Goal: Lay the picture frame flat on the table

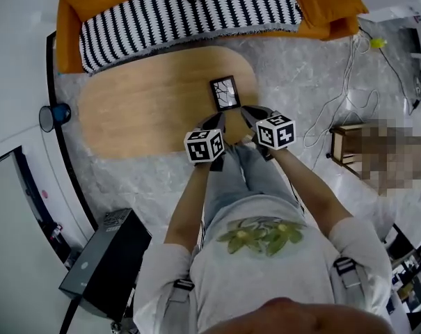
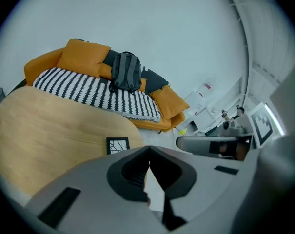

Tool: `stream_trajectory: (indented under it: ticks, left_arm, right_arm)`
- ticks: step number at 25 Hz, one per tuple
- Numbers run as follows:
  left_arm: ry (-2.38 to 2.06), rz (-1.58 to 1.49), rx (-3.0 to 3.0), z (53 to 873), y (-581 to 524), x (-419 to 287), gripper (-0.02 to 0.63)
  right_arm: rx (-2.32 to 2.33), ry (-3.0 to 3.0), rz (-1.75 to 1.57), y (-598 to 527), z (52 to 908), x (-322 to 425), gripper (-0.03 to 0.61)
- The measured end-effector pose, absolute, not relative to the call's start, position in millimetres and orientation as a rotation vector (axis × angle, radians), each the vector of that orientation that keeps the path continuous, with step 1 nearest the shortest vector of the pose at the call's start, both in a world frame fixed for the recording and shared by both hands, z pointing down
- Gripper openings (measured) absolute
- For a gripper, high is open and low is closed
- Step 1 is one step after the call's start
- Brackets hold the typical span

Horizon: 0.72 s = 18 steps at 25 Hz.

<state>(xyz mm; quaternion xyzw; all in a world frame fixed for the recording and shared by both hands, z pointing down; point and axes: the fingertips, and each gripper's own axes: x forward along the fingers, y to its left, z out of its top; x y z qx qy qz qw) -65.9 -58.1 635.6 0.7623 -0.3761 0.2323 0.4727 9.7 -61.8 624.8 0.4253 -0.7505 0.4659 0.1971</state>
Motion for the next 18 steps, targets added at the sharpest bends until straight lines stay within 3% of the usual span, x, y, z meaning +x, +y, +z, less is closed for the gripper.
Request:
stream_trajectory:
  ticks: [18]
  left_arm:
    - [-0.997, 0.494, 1.917, 560, -14, -63, 0.014]
  right_arm:
    - [1.129, -2.265, 1.082, -25, 530, 25, 0.006]
